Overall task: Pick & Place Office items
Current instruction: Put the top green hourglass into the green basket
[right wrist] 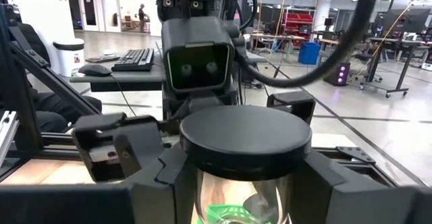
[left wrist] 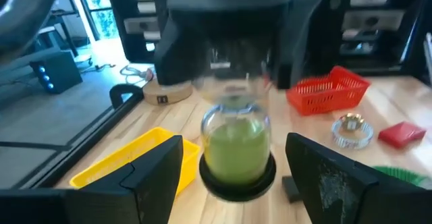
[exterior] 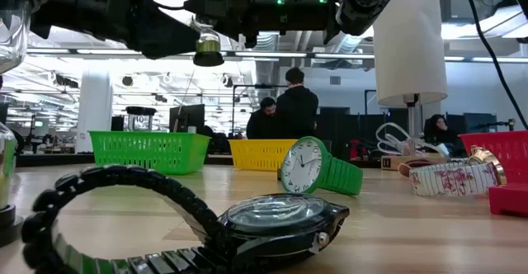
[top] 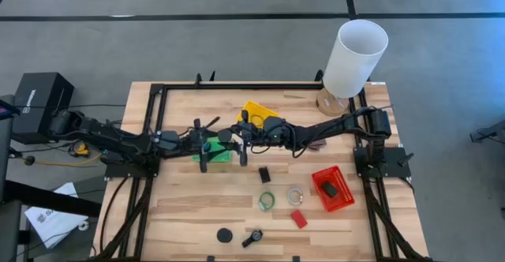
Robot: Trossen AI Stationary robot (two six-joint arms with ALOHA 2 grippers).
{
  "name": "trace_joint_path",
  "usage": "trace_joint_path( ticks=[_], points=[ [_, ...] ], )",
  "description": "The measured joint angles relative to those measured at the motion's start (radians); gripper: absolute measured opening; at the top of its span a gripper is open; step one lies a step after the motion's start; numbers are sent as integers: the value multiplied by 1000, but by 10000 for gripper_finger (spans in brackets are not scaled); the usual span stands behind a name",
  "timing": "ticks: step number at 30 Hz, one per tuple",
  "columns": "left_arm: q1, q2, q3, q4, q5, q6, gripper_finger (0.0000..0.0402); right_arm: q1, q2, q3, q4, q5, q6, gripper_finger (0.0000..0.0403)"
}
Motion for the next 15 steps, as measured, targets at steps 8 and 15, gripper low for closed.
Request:
trace_joint_path(
  ticks=[8,15],
  points=[
    [30,0,0,48,22,-1,260,0,0,0,1,0,0,190],
    [91,0,0,85,101,-1,260,-4,0,0,4,0,0,157]
  ],
)
